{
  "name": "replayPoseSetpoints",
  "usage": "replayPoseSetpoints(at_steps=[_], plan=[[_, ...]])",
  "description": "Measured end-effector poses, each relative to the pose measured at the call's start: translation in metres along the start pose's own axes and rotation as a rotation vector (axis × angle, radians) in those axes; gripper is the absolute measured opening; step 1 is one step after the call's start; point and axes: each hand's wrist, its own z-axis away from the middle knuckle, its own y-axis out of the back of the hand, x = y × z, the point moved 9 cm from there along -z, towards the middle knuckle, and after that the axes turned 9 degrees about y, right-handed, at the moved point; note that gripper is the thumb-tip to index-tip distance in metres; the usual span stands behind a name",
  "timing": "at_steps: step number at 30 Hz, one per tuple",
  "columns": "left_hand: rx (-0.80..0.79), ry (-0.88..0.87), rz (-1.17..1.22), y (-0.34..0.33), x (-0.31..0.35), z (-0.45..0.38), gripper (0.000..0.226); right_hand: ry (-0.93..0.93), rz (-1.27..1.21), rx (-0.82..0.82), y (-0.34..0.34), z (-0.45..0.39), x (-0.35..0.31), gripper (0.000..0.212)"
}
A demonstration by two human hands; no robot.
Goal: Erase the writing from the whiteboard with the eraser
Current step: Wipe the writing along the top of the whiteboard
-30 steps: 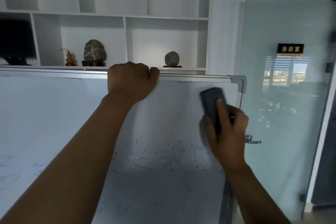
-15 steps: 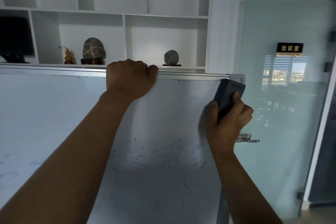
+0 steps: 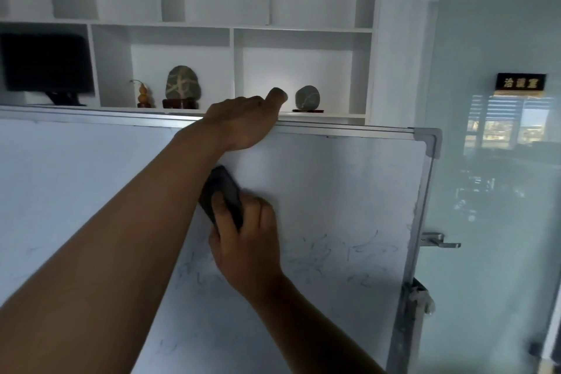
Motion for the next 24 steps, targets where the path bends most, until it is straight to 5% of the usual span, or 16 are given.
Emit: replayPoseSetpoints(at_steps=[5, 9, 12, 15, 24], plan=[[0.068, -0.041, -0.119, 0.001, 0.0, 0.007, 0.028, 0.117, -0.044, -0.042, -0.014, -0.002, -0.026, 0.045], [0.09, -0.111, -0.243, -0.002, 0.005, 0.008, 0.033, 0.114, -0.036, -0.017, -0.003, -0.003, 0.006, 0.038], [0.115, -0.176, -0.352, -0.006, 0.006, 0.002, 0.035, 0.042, 0.038, 0.019, 0.019, 0.001, 0.053, 0.044], [0.14, -0.222, -0.4, -0.012, 0.008, -0.002, 0.059, -0.052, 0.063, 0.065, 0.051, 0.011, 0.109, 0.05], [0.284, -0.191, -0.222, -0.005, 0.007, -0.004, 0.045, -0.512, 0.131, 0.215, 0.135, 0.056, 0.243, 0.052]])
